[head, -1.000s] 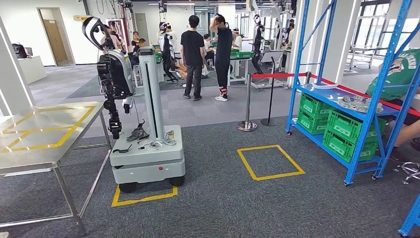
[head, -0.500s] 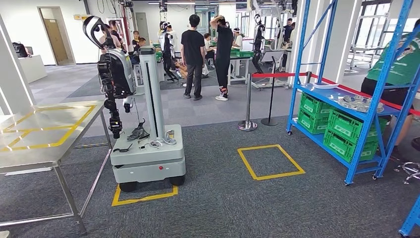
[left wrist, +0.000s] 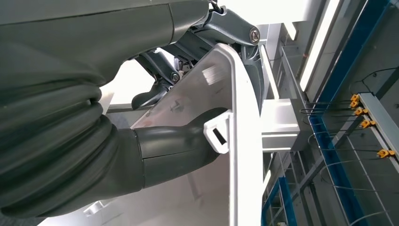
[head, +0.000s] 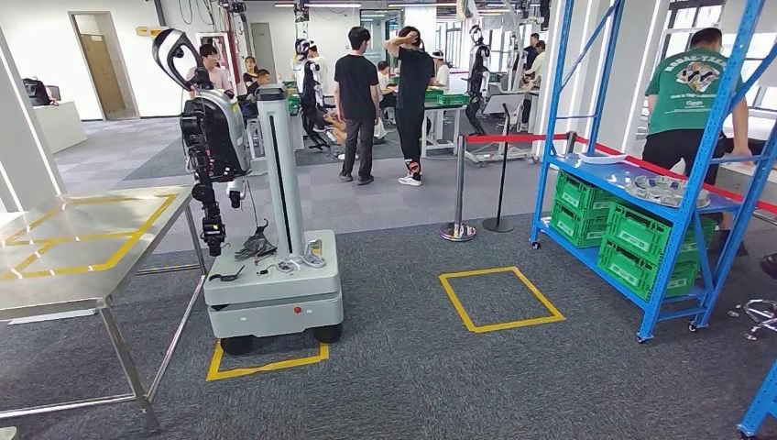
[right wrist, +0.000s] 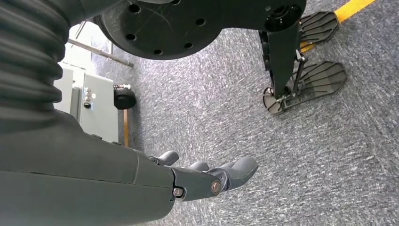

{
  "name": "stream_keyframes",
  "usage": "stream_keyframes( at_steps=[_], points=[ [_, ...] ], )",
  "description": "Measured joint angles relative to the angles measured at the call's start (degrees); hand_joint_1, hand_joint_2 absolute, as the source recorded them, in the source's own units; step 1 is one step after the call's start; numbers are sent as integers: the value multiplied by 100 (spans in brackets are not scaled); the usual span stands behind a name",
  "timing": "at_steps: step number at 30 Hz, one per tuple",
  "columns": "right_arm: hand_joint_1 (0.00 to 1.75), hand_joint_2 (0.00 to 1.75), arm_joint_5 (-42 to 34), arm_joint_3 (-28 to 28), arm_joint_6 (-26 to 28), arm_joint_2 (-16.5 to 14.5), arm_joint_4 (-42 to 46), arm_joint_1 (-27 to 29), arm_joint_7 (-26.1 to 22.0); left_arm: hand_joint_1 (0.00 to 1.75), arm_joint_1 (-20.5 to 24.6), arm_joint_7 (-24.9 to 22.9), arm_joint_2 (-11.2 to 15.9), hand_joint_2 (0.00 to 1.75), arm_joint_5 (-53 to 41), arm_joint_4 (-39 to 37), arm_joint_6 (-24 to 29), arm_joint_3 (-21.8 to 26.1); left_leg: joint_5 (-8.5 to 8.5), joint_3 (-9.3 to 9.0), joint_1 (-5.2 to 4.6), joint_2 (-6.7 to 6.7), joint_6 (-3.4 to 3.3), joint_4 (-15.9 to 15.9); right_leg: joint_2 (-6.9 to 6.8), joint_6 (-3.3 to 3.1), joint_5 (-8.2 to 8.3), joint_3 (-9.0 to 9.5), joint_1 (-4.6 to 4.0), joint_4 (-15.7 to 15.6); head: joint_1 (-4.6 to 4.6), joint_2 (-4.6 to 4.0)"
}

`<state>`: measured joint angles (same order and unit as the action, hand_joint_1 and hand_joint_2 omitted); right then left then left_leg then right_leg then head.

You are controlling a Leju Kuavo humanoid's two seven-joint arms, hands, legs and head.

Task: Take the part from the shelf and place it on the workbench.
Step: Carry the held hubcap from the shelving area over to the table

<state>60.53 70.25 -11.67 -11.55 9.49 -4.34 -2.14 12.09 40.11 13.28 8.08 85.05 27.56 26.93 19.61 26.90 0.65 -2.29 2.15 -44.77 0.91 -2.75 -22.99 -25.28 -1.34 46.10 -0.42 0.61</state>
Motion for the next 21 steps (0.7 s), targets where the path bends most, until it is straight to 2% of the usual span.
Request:
stream_keyframes(
  at_steps=[12,15,21],
  points=[
    [0,175,-104,105,66,1,0,-1,93,175,10,0,45,175,38,-113,76,-24,19,50,1,0,-1,-73,0,2,-20,-49,-1,69,0,1],
    [0,175,-103,131,57,3,0,-3,99,175,23,0,44,175,32,-136,99,-46,84,163,0,0,-1,-249,0,4,-86,-157,-1,243,0,1],
    [0,175,-121,145,94,7,0,-2,111,175,31,0,43,175,26,-148,108,-54,333,519,1,1,-4,-851,1,4,-337,-502,-2,827,0,0]
  ],
)
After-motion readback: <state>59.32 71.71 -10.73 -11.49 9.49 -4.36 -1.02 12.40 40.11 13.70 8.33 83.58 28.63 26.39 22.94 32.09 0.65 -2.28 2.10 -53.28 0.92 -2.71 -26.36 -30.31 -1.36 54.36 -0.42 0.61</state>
